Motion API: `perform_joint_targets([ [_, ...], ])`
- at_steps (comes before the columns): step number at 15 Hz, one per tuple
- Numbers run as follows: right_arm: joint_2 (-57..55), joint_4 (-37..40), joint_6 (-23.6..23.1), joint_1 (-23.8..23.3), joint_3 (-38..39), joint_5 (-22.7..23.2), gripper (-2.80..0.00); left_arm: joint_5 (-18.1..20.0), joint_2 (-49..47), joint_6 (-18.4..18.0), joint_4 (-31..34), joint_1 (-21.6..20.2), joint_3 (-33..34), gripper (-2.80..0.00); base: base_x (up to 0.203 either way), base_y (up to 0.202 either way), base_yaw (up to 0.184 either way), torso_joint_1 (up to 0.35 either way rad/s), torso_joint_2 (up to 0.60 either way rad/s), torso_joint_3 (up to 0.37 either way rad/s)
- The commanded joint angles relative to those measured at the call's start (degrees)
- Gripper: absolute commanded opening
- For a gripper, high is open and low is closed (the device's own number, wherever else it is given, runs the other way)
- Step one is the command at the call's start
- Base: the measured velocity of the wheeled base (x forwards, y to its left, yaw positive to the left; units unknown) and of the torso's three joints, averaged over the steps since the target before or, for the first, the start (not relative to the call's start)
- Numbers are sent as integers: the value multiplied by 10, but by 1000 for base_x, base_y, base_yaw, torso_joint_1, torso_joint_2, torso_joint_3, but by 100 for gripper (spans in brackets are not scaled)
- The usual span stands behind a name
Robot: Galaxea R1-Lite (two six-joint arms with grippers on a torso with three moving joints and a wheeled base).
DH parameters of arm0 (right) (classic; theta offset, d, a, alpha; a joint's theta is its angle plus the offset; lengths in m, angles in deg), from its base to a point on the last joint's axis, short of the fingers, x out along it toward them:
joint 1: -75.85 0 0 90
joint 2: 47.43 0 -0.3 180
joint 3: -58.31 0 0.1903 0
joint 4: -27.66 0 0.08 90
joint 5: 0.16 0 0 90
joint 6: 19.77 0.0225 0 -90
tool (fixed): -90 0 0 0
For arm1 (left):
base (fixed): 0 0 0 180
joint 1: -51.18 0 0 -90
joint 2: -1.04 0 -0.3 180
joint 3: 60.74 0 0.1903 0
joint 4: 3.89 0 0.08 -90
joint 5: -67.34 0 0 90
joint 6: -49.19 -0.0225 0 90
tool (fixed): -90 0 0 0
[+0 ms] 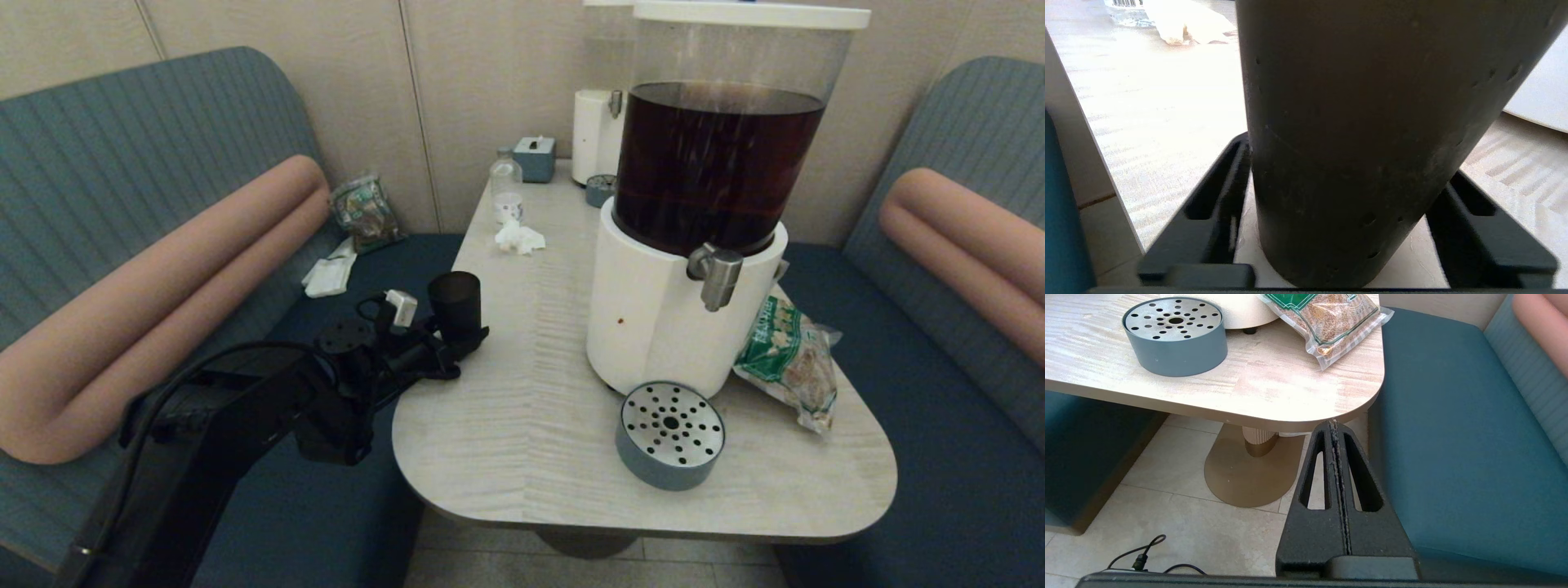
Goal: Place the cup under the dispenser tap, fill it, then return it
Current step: Place the cup next to the water dispenser
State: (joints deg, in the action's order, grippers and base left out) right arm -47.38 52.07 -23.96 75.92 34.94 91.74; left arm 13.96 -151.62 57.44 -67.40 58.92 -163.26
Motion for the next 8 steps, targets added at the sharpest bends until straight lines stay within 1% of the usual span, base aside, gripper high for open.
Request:
perform_joint_targets([
  [1,0,0,0,0,1,0,-280,2,8,1,-8,1,2,0,0,0,0,0,0,0],
  [3,0,0,0,0,0,0,-280,2,19,1,-8,1,14,0,0,0,0,0,0,0],
  [8,0,0,0,0,1,0,-280,2,68,0,-8,0,100,0,0,0,0,0,0,0],
])
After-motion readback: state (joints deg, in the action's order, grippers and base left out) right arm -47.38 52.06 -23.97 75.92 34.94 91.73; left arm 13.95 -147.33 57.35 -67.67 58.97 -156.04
